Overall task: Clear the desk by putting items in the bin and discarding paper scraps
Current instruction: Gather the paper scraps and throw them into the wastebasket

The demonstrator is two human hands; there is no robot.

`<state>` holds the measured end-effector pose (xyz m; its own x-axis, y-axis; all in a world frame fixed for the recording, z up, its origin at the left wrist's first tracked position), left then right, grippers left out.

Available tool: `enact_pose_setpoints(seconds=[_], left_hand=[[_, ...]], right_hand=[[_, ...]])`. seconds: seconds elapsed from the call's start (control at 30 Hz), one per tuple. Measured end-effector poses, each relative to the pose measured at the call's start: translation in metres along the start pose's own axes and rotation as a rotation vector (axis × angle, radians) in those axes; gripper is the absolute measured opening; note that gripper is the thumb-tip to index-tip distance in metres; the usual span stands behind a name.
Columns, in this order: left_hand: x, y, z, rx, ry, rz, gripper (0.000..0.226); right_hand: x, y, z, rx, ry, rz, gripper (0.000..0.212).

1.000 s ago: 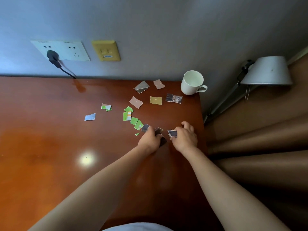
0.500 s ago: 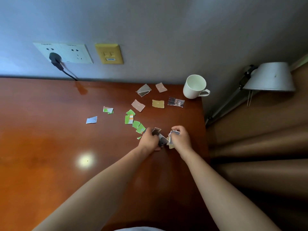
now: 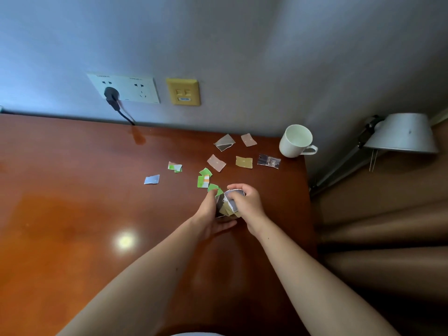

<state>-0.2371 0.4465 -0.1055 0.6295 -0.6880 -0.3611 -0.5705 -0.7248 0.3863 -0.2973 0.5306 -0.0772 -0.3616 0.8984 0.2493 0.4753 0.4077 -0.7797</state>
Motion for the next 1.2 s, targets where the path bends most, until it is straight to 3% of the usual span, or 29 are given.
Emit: enact_pose_setpoints(seconds=[0.2, 0.4, 0.57, 0.7, 0.8, 0.87, 0.93, 1.03, 1.1, 1.2], left_hand=[[-0.006, 0.006, -0.009, 0.035, -0.046, -0.099, 0.043], [-0.005, 0.009, -0.005, 0.078, -0.071, -0.242, 0.046], [0.010, 0.009, 0.000, 0.051, -0.003, -0.280, 0.045], [0.020, 0.019, 0.009, 0.009, -0.038, -0.233, 0.054], [0.031, 0.027, 0.018, -0.041, -0.037, -0.125, 0.037], [0.038, 0.033, 0.023, -0.099, 0.024, -0.077, 0.018], [0.043, 0.041, 0.026, -0.201, 0.114, 0.008, 0.012], [0.046, 0.055, 0.028, -0.420, 0.214, 0.365, 0.011], [0.045, 0.060, 0.028, -0.528, 0.245, 0.659, 0.010], [0.044, 0.066, 0.026, -0.609, 0.314, 1.053, 0.027]], right_hand=[[-0.016, -0.009, 0.000, 0.074, 0.026, -0.226, 0.023], [-0.025, -0.016, -0.008, 0.126, 0.010, -0.095, 0.039], [-0.022, -0.023, -0.008, 0.183, 0.036, -0.005, 0.037], [-0.010, -0.010, 0.009, 0.152, 0.137, -0.150, 0.032], [-0.009, 0.005, 0.023, 0.103, 0.093, -0.405, 0.040], [-0.010, 0.010, 0.029, 0.112, 0.087, -0.602, 0.043], [-0.012, 0.010, 0.031, 0.121, 0.087, -0.785, 0.043], [-0.016, 0.010, 0.032, 0.157, 0.059, -1.031, 0.046], [-0.018, 0.011, 0.033, 0.181, 0.042, -1.091, 0.048], [-0.017, 0.009, 0.035, 0.192, 0.046, -1.112, 0.042]])
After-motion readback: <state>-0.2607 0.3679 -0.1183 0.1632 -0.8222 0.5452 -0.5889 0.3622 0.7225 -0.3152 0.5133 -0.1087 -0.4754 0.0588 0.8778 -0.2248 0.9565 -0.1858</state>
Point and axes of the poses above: each hand's wrist, its own z-axis towards the middle knuckle, its own x-axis out of the back of the hand, y = z × x, the point moved 5 cm from there along z, towards the middle knuckle, and after that the axes turned 7 degrees about -z, right-handed, at the moved point
